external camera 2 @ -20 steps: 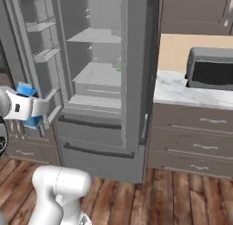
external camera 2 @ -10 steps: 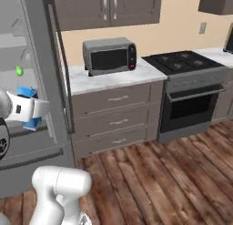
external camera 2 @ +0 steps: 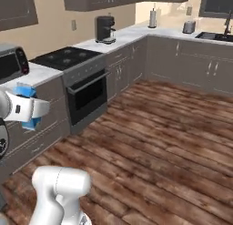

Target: Take out the milk from the fridge and place it on the tray on the counter. Then take the sugar cube near the tray and place it in the tray.

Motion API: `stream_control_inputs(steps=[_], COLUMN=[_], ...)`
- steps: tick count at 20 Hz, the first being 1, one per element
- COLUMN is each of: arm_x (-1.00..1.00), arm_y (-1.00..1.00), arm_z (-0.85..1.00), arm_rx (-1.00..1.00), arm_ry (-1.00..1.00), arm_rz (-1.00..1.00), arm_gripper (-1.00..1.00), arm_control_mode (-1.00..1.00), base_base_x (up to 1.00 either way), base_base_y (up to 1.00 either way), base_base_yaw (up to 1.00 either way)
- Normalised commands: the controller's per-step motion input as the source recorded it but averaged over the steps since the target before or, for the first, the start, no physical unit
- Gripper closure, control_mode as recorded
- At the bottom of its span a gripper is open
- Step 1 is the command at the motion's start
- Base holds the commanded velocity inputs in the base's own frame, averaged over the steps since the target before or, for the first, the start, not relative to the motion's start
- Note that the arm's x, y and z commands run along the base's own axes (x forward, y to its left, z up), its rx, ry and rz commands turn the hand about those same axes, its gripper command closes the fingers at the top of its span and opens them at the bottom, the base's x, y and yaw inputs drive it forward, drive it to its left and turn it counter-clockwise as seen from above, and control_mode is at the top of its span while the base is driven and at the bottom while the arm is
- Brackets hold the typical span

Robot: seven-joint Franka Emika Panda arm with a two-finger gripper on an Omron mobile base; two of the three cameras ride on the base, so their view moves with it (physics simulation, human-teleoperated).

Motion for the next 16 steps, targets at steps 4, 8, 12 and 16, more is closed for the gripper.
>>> stream_control_inputs(steps=[4,8,12,16], arm_x=[0.0,0.0,0.0,0.0], arm_y=[0.0,0.0,0.0,0.0], arm_z=[0.0,0.0,0.0,0.0], arm_rx=[0.0,0.0,0.0,0.0], arm_ry=[0.0,0.0,0.0,0.0], arm_rz=[0.0,0.0,0.0,0.0], arm_gripper=[1.0,1.0,1.0,1.0], arm_control_mode=[1.0,1.0,1.0,1.0], base_base_x=[0.0,0.34,0.72,0.97], base_base_y=[0.0,0.02,0.22,0.61], base_base_yaw=[-0.92,-0.8,-0.65,-0.55])
